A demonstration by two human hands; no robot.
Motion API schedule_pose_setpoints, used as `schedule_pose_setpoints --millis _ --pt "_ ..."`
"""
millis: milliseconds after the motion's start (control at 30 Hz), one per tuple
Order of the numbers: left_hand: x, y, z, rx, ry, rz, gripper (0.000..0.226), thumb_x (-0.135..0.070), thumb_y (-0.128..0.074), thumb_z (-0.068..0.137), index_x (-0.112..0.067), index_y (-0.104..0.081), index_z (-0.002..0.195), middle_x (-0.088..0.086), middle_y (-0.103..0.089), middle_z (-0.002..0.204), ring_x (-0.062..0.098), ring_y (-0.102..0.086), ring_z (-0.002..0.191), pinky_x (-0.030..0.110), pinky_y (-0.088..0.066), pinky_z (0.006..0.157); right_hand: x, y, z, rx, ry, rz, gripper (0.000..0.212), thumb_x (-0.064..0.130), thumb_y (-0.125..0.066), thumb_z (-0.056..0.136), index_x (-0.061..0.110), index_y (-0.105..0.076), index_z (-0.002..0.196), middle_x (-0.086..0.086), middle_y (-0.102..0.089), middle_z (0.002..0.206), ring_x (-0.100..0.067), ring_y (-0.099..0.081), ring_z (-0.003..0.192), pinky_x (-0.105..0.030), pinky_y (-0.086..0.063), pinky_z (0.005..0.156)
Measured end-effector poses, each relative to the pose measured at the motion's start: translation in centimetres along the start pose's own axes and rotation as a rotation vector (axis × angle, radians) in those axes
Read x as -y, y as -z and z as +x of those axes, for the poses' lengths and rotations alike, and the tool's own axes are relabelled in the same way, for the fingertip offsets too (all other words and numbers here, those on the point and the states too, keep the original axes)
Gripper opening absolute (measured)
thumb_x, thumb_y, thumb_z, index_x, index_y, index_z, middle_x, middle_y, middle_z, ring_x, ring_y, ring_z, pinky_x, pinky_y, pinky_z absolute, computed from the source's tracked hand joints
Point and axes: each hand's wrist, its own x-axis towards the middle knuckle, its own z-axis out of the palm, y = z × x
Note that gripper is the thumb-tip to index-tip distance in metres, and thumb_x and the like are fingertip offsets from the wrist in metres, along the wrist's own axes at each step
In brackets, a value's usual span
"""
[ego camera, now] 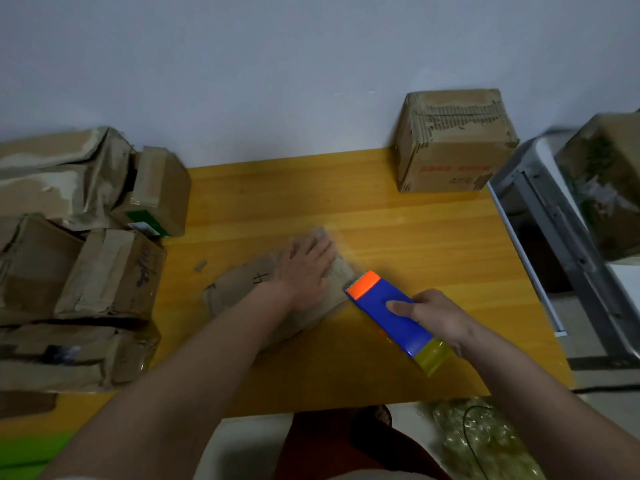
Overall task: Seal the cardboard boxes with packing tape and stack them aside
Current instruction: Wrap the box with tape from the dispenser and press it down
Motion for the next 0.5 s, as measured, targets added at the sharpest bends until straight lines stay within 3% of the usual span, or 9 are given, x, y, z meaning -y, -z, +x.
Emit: schedule_pose_setpoints --millis 100,233,400,500 --pt "-1.2 -1.1 -1.5 0.044 -0.188 0.034 0.079 -0.039 -0.038 0.096 -0.018 0.01 0.155 0.002 0.019 0.161 0.018 0.02 0.147 0.048 0.007 0.12 0.3 0.4 -0.1 0.011 0.016 -0.003 0.03 0.031 -0.068 0.086 0.005 -0.062 0.075 -0.014 -0.065 0.073 -0.023 -0.059 0.059 -0.028 -0.039 0.058" --pt "-1.6 -2.9 -0.9 0.059 -0.122 0.099 0.098 -0.065 -0.045 0.089 -0.025 0.018 0.152 0.001 0.028 0.158 0.022 0.025 0.145 0.051 0.01 0.119 0.7 0.5 -0.1 0.012 0.021 0.0 0.031 0.033 -0.068 0.086 0.003 -0.065 0.076 -0.009 -0.068 0.071 -0.016 -0.061 0.055 -0.024 -0.043 0.052" --pt "-2.1 -4.2 -0.5 -0.055 -0.04 0.098 0.074 -0.051 -0.032 0.101 -0.028 0.015 0.153 0.0 0.021 0.161 0.024 0.023 0.147 0.051 0.009 0.119 0.2 0.2 -0.2 0.052 0.041 0.026 0.036 0.041 -0.067 0.086 0.005 -0.07 0.079 -0.007 -0.072 0.073 -0.013 -0.064 0.054 -0.026 -0.047 0.059" --pt "-2.2 -4.6 -0.4 -0.067 -0.017 0.093 0.072 -0.051 -0.03 0.102 -0.028 0.016 0.153 -0.001 0.021 0.161 0.023 0.023 0.146 0.051 0.011 0.117 -0.2 0.4 -0.7 0.057 0.057 0.012 0.033 0.038 -0.066 0.087 0.011 -0.065 0.069 0.001 -0.067 0.059 -0.008 -0.06 0.046 -0.02 -0.042 0.052"
